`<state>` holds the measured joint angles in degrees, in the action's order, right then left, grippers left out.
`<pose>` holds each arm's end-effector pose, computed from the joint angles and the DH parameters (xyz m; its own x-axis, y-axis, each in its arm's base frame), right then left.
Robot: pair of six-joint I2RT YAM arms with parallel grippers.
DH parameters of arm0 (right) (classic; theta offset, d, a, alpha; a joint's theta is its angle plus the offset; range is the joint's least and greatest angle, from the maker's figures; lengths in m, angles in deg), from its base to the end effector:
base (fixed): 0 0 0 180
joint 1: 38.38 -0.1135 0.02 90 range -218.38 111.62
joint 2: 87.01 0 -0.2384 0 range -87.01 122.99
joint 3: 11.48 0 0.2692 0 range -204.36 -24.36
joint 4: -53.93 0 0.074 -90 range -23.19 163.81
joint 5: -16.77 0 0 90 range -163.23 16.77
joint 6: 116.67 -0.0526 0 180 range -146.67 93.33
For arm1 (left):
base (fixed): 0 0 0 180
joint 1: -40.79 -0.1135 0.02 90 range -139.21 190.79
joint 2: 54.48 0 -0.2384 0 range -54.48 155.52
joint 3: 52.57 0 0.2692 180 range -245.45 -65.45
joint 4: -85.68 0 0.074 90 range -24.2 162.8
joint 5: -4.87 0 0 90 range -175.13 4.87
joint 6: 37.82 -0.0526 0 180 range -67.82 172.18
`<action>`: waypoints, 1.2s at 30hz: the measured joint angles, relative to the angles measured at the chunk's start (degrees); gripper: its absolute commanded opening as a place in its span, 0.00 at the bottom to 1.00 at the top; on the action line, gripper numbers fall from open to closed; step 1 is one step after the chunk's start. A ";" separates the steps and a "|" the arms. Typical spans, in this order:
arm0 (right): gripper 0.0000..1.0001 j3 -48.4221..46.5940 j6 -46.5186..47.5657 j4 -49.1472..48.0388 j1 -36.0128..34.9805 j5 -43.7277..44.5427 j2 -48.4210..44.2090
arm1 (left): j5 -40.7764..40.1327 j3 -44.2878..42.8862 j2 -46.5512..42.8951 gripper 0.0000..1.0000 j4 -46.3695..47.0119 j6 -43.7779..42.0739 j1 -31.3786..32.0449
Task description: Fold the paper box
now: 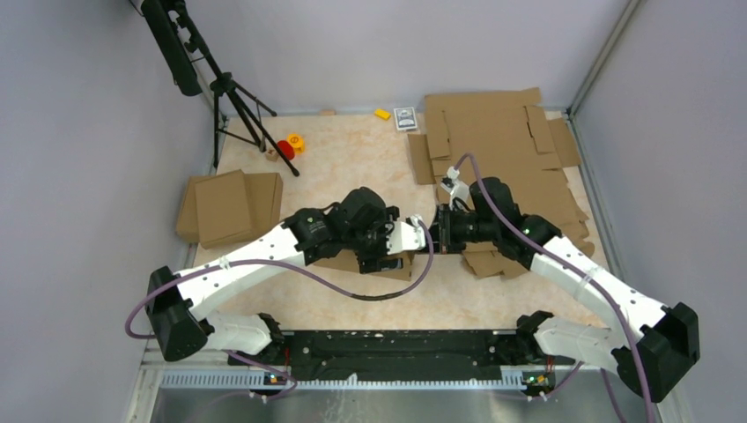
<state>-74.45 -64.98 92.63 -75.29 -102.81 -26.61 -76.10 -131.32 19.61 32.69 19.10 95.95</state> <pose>0.1986 0.1816 0.2623 -0.8913 0.0048 -0.4533 -0.3677 0.5773 0.7291 0.1684 -0.2564 0.2706 0.1174 0.7749 -0.6211 0.9621 0.0664 0.2646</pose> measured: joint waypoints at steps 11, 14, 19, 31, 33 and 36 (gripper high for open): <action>0.12 2.84 -2.05 -1.84 -1.49 0.81 -1.01 | -0.68 0.44 0.00 0.76 1.29 0.57 0.26; 0.14 2.84 -2.36 -1.84 -1.60 1.11 -1.99 | -0.87 0.44 0.02 0.75 1.40 0.61 0.42; 0.15 2.84 -2.75 -2.21 -1.60 1.44 -2.51 | -0.92 0.44 0.02 0.75 1.42 0.61 0.46; 0.14 2.43 -1.25 0.92 -1.62 4.83 -1.38 | -0.92 0.44 0.09 0.75 1.44 0.61 0.46; 0.15 1.77 -0.44 2.38 -1.62 5.99 -1.29 | -0.94 0.44 0.09 0.75 1.44 0.59 0.46; 0.17 1.05 0.20 3.32 -1.62 6.43 -1.31 | -0.96 0.44 0.31 0.75 1.55 0.57 0.46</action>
<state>-73.40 -64.78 95.95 -76.91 -96.39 -27.92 -77.06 -130.88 19.91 34.24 19.67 96.41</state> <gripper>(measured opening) 0.147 0.755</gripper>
